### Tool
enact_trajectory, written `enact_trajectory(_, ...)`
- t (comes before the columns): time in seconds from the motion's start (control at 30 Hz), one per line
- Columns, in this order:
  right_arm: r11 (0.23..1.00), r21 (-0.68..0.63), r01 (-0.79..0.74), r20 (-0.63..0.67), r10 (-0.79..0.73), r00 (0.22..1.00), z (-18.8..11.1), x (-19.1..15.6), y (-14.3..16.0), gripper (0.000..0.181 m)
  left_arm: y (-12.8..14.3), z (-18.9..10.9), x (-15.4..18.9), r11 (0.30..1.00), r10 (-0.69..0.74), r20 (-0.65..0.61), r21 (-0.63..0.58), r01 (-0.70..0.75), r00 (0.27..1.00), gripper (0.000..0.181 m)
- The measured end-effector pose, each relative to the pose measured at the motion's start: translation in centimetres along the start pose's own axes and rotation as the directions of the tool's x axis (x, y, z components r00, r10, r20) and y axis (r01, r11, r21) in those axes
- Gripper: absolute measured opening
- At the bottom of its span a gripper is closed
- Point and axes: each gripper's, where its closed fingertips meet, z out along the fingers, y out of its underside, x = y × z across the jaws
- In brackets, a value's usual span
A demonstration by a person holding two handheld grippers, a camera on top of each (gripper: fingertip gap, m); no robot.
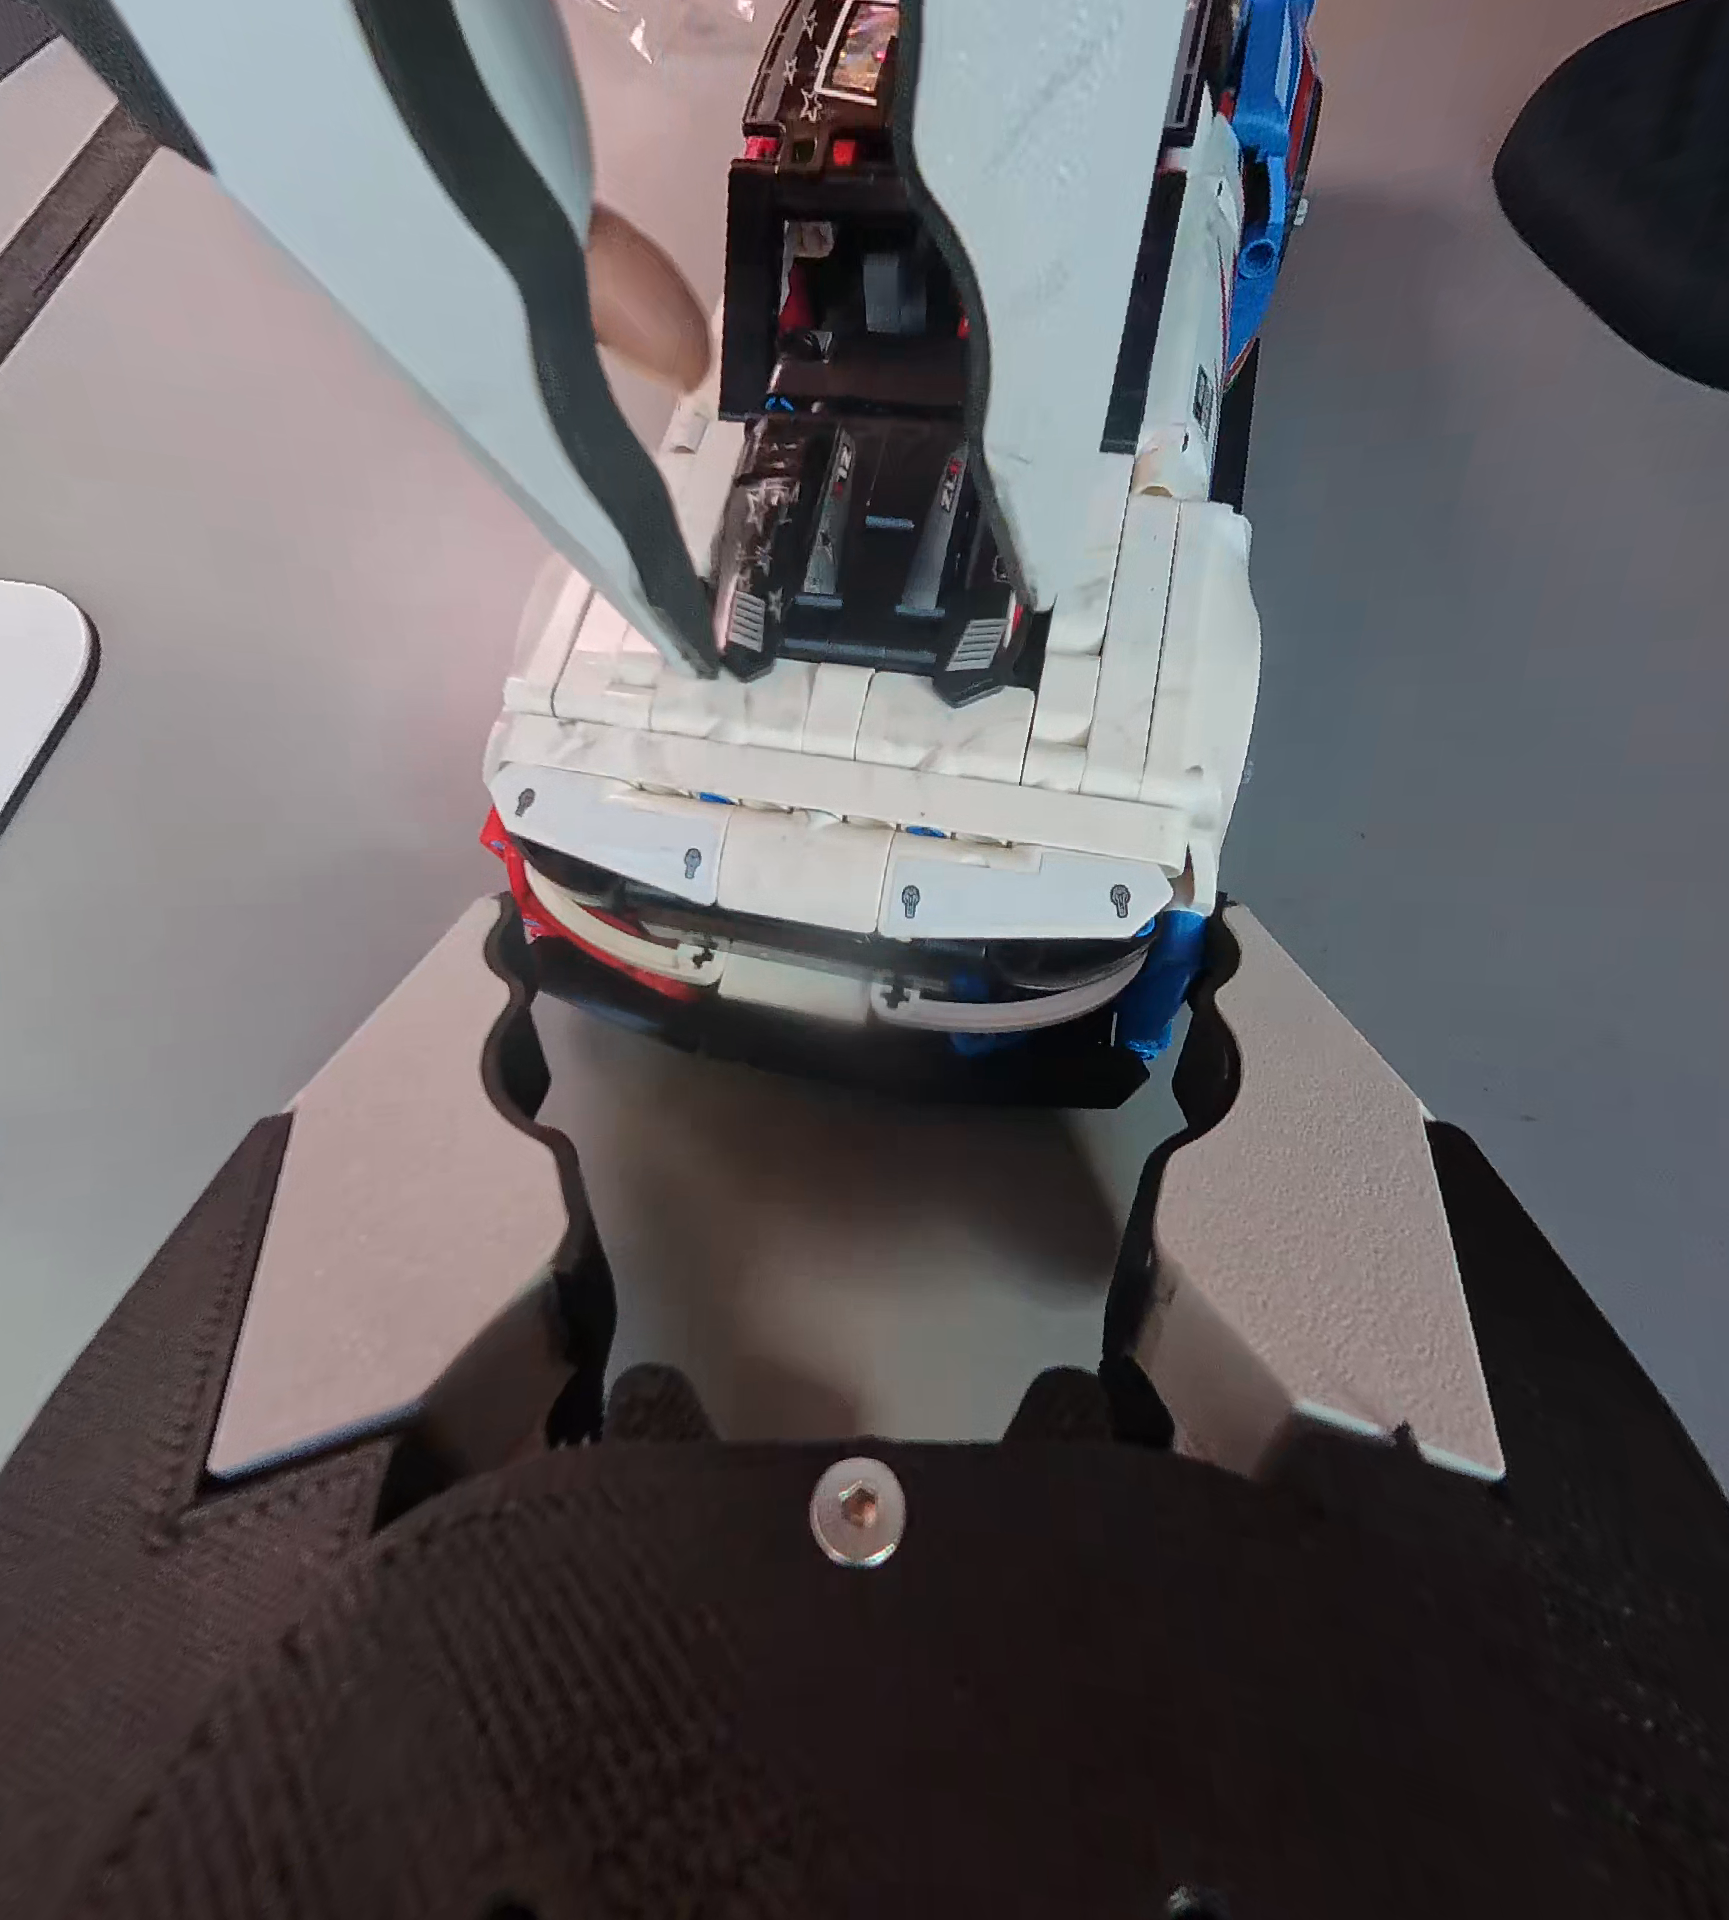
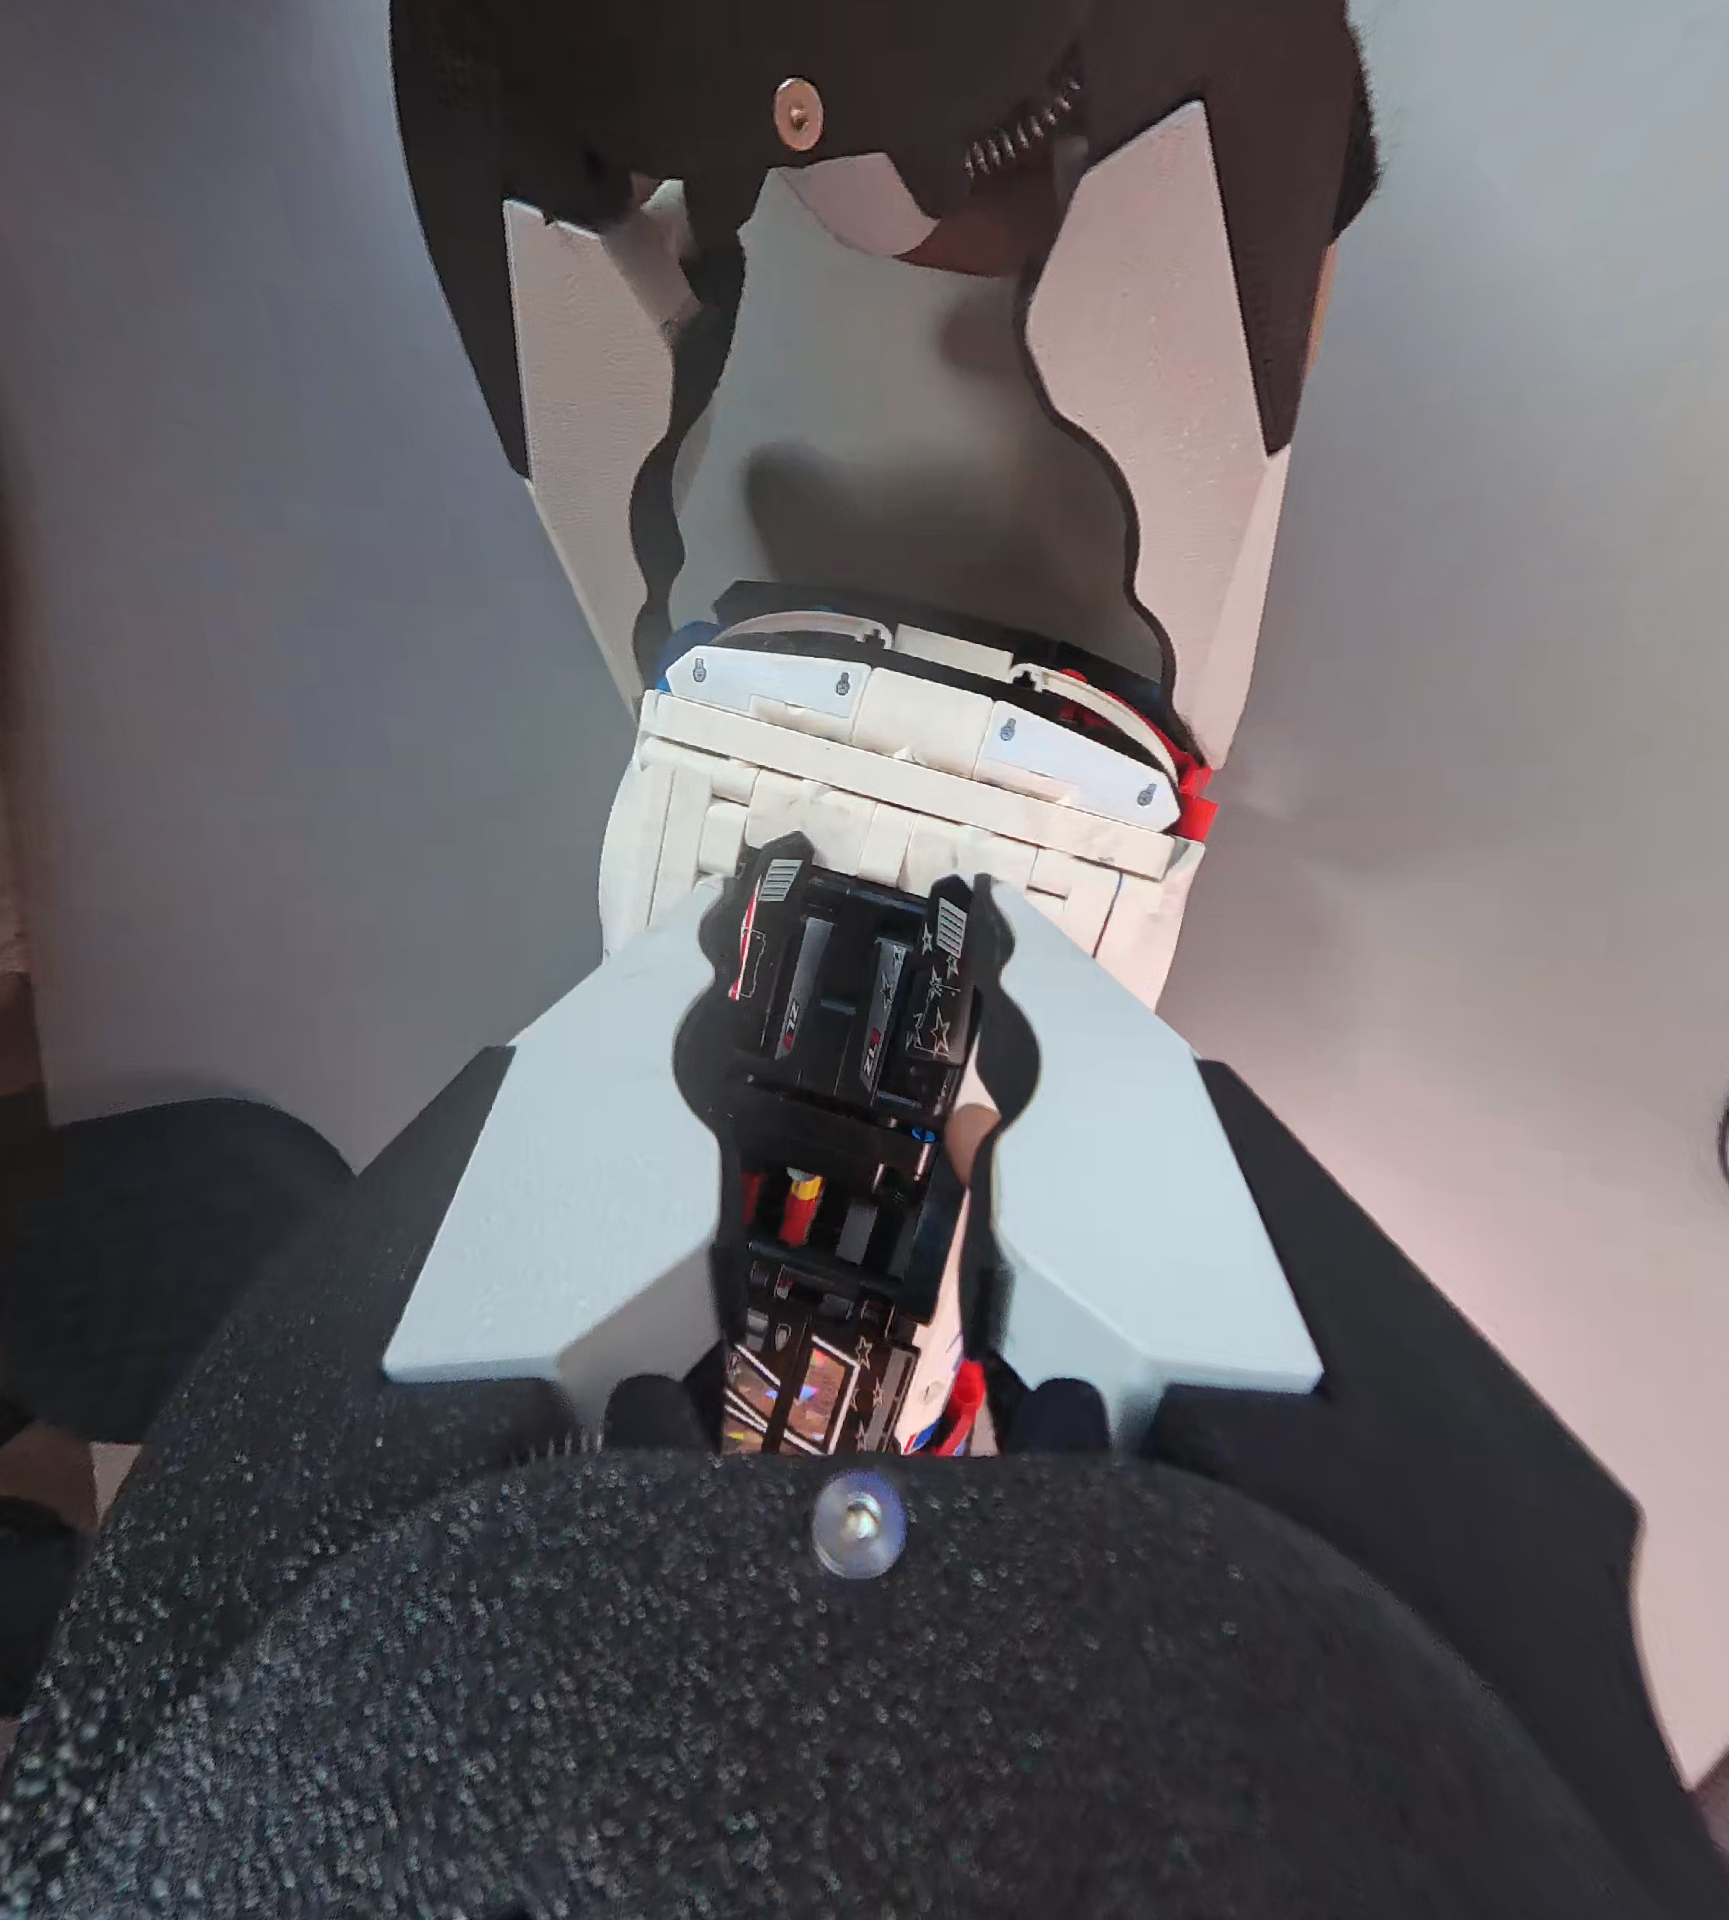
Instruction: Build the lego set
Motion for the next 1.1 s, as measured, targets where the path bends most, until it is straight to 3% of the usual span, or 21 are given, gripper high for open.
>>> enact_trajectory(0.07,1.0,-0.01,0.017,0.039,-0.016,0.999,0.0,0.0,0.1,0.042,0.0,0.0,0.0,1.0,-0.002,0.002,0.0,0.002,1.0,0.123)
enact_trajectory(0.3,1.0,-0.005,0.004,0.123,-0.003,0.992,-0.1,1.9,0.2,0.004,0.0,0.0,0.1,1.0,-0.01,0.006,0.0,0.01,1.0,0.118)
enact_trajectory(0.4,1.0,-0.018,0.026,0.266,-0.02,0.964,-0.7,-0.1,0.6,0.0,0.1,-0.1,0.0,1.0,-0.021,0.01,0.0,0.021,1.0,0.115)
enact_trajectory(0.53,0.999,-0.022,0.033,-0.004,-0.033,0.999,-1.2,2.7,1.2,0.002,0.1,-0.2,-0.1,1.0,-0.019,0.014,0.005,0.019,1.0,0.115)
enact_trajectory(0.63,1.0,0.021,-0.021,-0.113,0.023,0.993,-1.2,1.6,1.3,0.053,-0.1,-0.4,-0.1,0.999,-0.035,0.002,0.021,0.035,0.999,0.117)
enact_trajectory(0.7,1.0,0.016,-0.02,-0.244,0.023,0.97,-0.7,1.5,1.8,0.062,-0.4,-0.7,-0.1,0.998,-0.044,-0.026,0.045,0.046,0.999,0.122)
enact_trajectory(0.87,0.968,0.188,-0.168,-0.297,0.219,0.929,0.2,0.8,0.6,0.052,-0.6,-0.2,-0.6,0.998,-0.032,-0.101,0.042,0.036,0.994,0.135)
enact_trajectory(1.1,0.974,0.13,-0.183,-0.287,0.214,0.934,0.4,0.7,0.6,0.045,-0.9,0.4,-0.3,0.999,-0.015,-0.139,0.039,0.02,0.99,0.136)
